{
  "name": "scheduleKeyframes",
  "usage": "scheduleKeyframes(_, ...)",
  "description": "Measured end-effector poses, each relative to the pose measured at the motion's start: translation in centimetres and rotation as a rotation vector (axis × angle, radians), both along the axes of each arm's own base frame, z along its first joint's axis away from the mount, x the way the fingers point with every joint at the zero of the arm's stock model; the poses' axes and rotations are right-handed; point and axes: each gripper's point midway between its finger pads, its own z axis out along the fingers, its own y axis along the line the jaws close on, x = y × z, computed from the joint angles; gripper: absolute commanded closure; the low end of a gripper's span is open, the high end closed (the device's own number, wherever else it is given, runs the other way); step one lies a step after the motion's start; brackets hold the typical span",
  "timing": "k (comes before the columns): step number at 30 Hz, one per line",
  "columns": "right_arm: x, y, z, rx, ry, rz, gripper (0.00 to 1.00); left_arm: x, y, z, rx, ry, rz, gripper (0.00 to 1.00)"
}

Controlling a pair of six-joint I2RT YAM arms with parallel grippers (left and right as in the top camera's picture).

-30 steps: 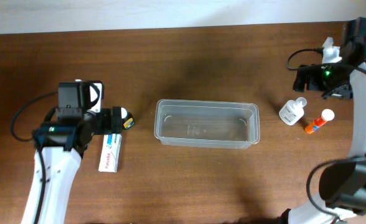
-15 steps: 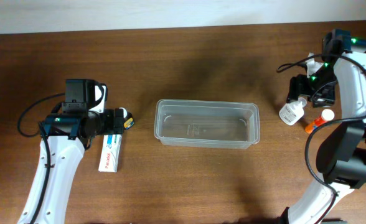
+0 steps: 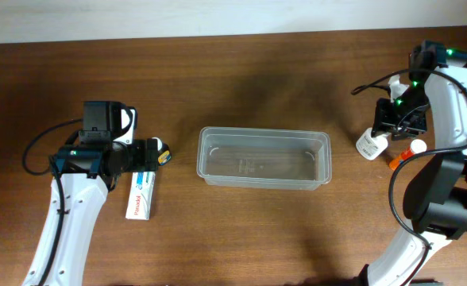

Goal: Pack container
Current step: 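Reach right gripper to the white pump bottle and grasp it, then carry the white bottle left and lower it into the container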

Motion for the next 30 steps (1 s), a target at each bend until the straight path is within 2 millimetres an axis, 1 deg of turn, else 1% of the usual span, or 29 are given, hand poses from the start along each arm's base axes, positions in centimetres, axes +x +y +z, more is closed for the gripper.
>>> scheduleKeyframes(7,0.01,0.0,0.0,0.0,-0.001,0.0,0.71,0.0,0.0,-0.01,0.0,0.0,0.0,0.01)
scheduleKeyframes(11,0.02,0.0,0.0,0.0,-0.001,0.0,0.72,0.0,0.0,-0.02,0.0,0.001,0.0,0.01)
scheduleKeyframes(14,0.04,-0.01,0.0,-0.001,-0.002,0.0,0.75,0.0,0.0,-0.02,0.0,0.001,0.0,0.01)
scheduleKeyframes(17,0.11,-0.04,-0.01,-0.002,-0.005,0.001,0.76,0.0,0.0,-0.02,0.0,0.001,0.0,0.01)
scheduleKeyframes(25,0.54,-0.16,0.05,-0.007,-0.022,0.0,0.95,0.0,0.0,-0.02,0.0,0.001,0.0,0.01)
scheduleKeyframes(30,0.67,-0.08,0.09,-0.001,-0.029,0.003,0.96,0.02,0.0,-0.02,0.0,0.0,0.0,0.01)
